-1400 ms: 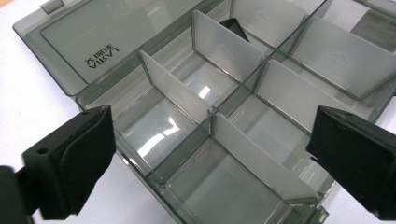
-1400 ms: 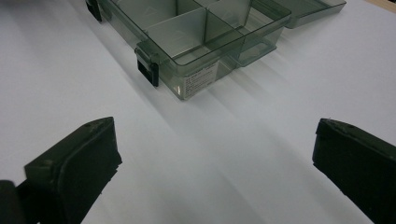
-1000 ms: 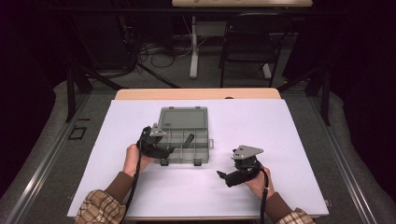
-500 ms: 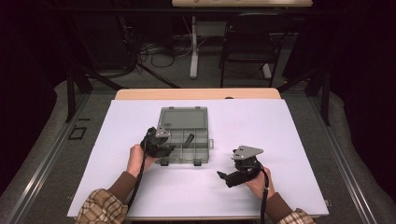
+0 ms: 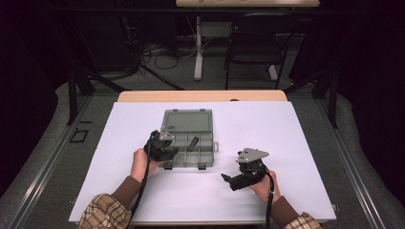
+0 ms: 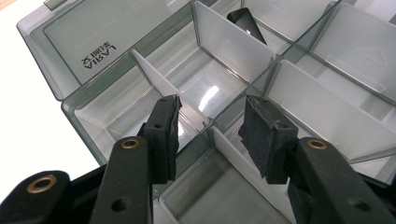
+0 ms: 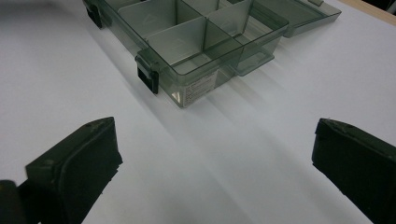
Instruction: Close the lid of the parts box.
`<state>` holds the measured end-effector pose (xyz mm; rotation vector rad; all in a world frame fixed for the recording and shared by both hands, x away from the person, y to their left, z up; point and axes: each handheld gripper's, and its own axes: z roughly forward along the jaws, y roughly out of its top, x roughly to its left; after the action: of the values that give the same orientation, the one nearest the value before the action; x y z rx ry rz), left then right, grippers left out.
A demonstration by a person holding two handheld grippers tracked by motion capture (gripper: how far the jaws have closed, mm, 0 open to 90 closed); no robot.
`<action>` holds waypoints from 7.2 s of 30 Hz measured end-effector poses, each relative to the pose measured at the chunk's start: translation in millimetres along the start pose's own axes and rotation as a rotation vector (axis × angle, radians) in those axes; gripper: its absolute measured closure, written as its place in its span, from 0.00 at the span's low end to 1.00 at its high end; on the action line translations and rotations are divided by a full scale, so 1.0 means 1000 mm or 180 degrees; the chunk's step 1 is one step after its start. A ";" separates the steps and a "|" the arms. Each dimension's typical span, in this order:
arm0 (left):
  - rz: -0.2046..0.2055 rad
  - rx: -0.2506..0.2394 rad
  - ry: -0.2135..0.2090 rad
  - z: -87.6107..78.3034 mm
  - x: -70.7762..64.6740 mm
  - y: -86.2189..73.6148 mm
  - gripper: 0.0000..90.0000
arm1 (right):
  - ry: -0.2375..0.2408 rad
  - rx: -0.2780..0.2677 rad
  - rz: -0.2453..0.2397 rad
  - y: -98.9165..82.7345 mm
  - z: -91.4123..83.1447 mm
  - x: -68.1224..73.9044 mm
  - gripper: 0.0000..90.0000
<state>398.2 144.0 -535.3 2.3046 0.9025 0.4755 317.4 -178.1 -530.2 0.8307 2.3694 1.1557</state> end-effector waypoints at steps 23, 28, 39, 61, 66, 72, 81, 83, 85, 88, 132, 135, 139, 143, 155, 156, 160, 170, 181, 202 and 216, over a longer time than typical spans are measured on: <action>0.0001 -0.0011 -0.0028 0.000 0.002 -0.001 0.62 | 0.0040 0.0128 0.0056 0.029 0.024 -0.019 0.00; -0.0013 -0.0020 -0.0064 0.000 0.003 -0.001 0.62 | 0.0001 0.0109 0.0085 0.034 0.032 -0.028 0.00; -0.0016 -0.0023 -0.0064 0.001 0.003 -0.001 0.62 | -0.0054 0.0127 0.0180 0.049 0.052 -0.048 0.00; 0.0008 -0.0035 -0.0059 0.001 0.003 -0.001 0.62 | -0.0195 0.0222 0.0473 0.068 0.091 -0.086 0.66; 0.0021 -0.0044 -0.0085 0.001 0.004 -0.002 0.62 | -0.0192 0.0277 0.0480 0.068 0.102 -0.090 0.88; 0.0026 -0.0047 -0.0090 0.002 0.004 -0.001 0.63 | -0.0274 0.0431 0.0405 0.070 0.117 -0.087 1.00; 0.0027 -0.0052 -0.0090 0.002 0.004 -0.001 0.63 | -0.0430 0.0633 0.0351 0.070 0.131 -0.085 1.00; 0.0026 -0.0052 -0.0098 0.002 0.004 -0.001 0.63 | -0.0422 0.0615 0.0345 0.069 0.134 -0.085 1.00; 0.0032 -0.0054 -0.0092 0.002 0.004 -0.001 0.63 | -0.0447 0.0658 0.0335 0.069 0.135 -0.084 1.00; 0.0051 -0.0059 -0.0104 0.002 0.005 -0.002 0.63 | -0.0445 0.0664 0.0341 0.068 0.138 -0.085 1.00; 0.0111 -0.0099 -0.0210 0.004 0.009 -0.003 0.63 | -0.0551 0.0274 0.0605 0.072 0.142 -0.097 1.00; 0.0104 -0.0103 -0.0211 0.004 0.008 -0.003 0.63 | -0.0559 0.0230 0.0578 0.073 0.140 -0.097 1.00; 0.0106 -0.0106 -0.0209 0.004 0.008 -0.003 0.63 | -0.0576 0.0208 0.0544 0.074 0.139 -0.097 1.00; 0.0108 -0.0100 -0.0206 0.004 0.008 -0.003 0.63 | -0.0607 0.0172 0.0529 0.076 0.137 -0.096 1.00; 0.0121 -0.0098 -0.0210 0.004 0.009 -0.003 0.63 | -0.0640 0.0081 0.0445 0.078 0.133 -0.095 1.00; 0.0121 -0.0098 -0.0210 0.004 0.009 -0.003 0.63 | -0.0640 0.0081 0.0453 0.078 0.132 -0.095 1.00; 0.0118 -0.0095 -0.0201 0.004 0.008 -0.003 0.63 | -0.0641 0.0038 0.0440 0.080 0.129 -0.095 1.00; 0.0113 -0.0096 -0.0206 0.005 0.008 -0.003 0.63 | -0.0667 -0.0025 0.0405 0.083 0.125 -0.093 1.00; 0.0115 -0.0096 -0.0208 0.005 0.008 -0.003 0.62 | -0.0623 -0.0103 0.0416 0.083 0.119 -0.093 1.00; 0.0098 -0.0098 -0.0198 0.005 0.008 -0.002 0.62 | -0.0651 -0.0232 0.0333 0.088 0.109 -0.090 1.00; 0.0077 -0.0086 -0.0171 0.005 0.007 -0.002 0.61 | -0.0658 -0.0326 0.0292 0.089 0.104 -0.087 1.00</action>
<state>404.3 147.9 -539.4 2.2949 0.8384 0.4315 471.9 -131.1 -513.8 0.9819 2.1074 1.1555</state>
